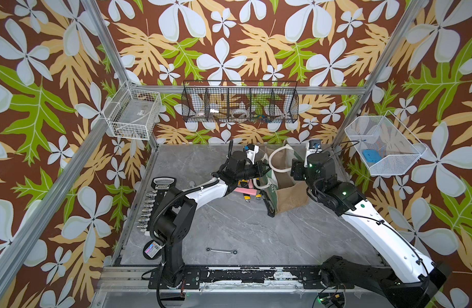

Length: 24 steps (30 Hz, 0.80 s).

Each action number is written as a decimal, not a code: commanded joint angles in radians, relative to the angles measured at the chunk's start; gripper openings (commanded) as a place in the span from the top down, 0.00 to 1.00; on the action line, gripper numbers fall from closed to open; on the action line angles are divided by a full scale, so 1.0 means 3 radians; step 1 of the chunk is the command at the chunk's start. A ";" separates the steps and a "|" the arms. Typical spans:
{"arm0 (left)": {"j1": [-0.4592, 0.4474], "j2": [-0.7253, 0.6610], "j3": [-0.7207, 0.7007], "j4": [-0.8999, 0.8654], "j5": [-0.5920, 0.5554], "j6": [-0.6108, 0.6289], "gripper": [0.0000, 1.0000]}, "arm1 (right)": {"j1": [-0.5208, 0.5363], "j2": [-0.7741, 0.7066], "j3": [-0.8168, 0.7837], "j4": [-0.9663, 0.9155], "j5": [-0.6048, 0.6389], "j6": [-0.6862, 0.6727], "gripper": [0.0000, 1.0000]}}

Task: Place the art knife into the pouch
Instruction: Adjust the pouch.

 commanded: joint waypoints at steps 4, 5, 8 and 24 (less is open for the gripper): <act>-0.0024 -0.0014 0.0131 -0.0105 -0.0018 0.0208 1.00 | -0.0046 0.0163 0.0094 -0.0200 -0.0560 -0.0311 0.20; -0.0028 -0.0007 0.0151 -0.0111 0.0003 0.0209 1.00 | -0.0046 0.0256 0.0164 -0.0312 -0.0615 -0.0397 0.20; -0.0040 0.0008 0.0181 -0.0145 0.0034 0.0226 1.00 | -0.0047 0.0506 0.0316 -0.0553 -0.0528 -0.0600 0.20; -0.0045 0.0058 0.0248 -0.0204 0.0111 0.0245 1.00 | 0.0015 0.0590 0.0233 -0.0286 -0.0785 -0.0989 0.10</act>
